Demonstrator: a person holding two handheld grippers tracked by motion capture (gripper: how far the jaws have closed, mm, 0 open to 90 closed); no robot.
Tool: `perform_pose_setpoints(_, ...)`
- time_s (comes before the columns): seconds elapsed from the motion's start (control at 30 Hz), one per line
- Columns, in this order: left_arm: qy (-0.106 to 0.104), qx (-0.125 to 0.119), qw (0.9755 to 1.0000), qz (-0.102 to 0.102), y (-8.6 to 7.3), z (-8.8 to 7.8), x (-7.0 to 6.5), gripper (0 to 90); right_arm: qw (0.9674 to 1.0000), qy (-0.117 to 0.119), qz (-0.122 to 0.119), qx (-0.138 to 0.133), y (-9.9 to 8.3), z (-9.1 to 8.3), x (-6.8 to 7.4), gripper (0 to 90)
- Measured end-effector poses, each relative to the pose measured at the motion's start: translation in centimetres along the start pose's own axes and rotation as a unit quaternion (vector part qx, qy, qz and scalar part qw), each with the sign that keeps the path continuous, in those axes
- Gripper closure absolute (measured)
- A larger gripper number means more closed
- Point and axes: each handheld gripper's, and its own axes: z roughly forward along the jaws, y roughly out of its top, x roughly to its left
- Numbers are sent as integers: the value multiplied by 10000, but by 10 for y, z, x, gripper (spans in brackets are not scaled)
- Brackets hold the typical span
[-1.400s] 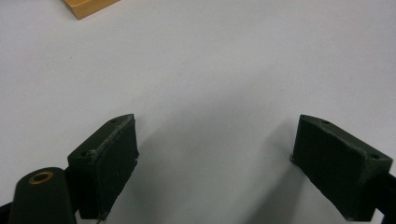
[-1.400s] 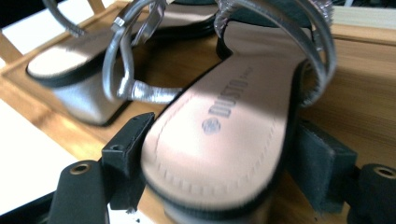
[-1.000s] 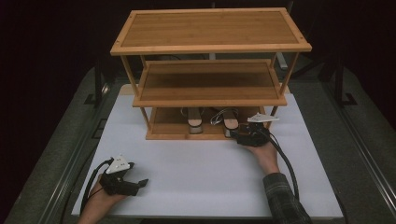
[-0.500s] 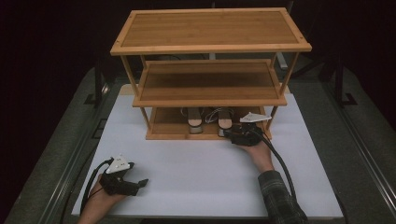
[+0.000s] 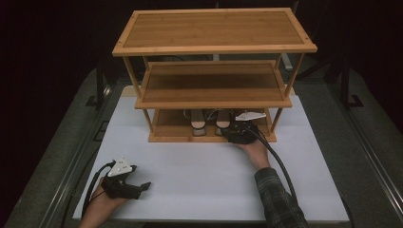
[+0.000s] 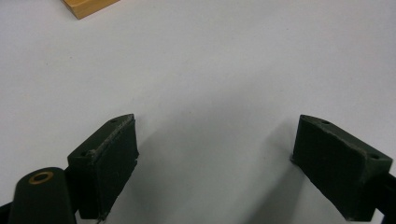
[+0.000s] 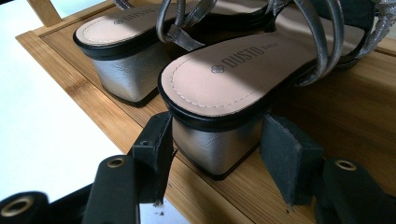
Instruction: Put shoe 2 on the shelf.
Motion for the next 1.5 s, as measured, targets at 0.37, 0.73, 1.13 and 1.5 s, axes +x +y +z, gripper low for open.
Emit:
perform_pose_setpoints(0.37,-1,-4,10000,-2,0,0,0,130,9995,61,210,213,0,-19,4,412)
perform_pose_setpoints(0.73,5,-12,10000,6,0,0,0,130,9973,-21,331,654,-8,-52,6,136)
perform_pose_setpoints(1.13,3,-9,10000,-5,0,0,0,130,9966,-365,390,630,-37,-103,1,73)
perform_pose_setpoints(1.5,-1,0,10000,7,0,0,0,130,9949,-626,402,687,-73,-149,0,68)
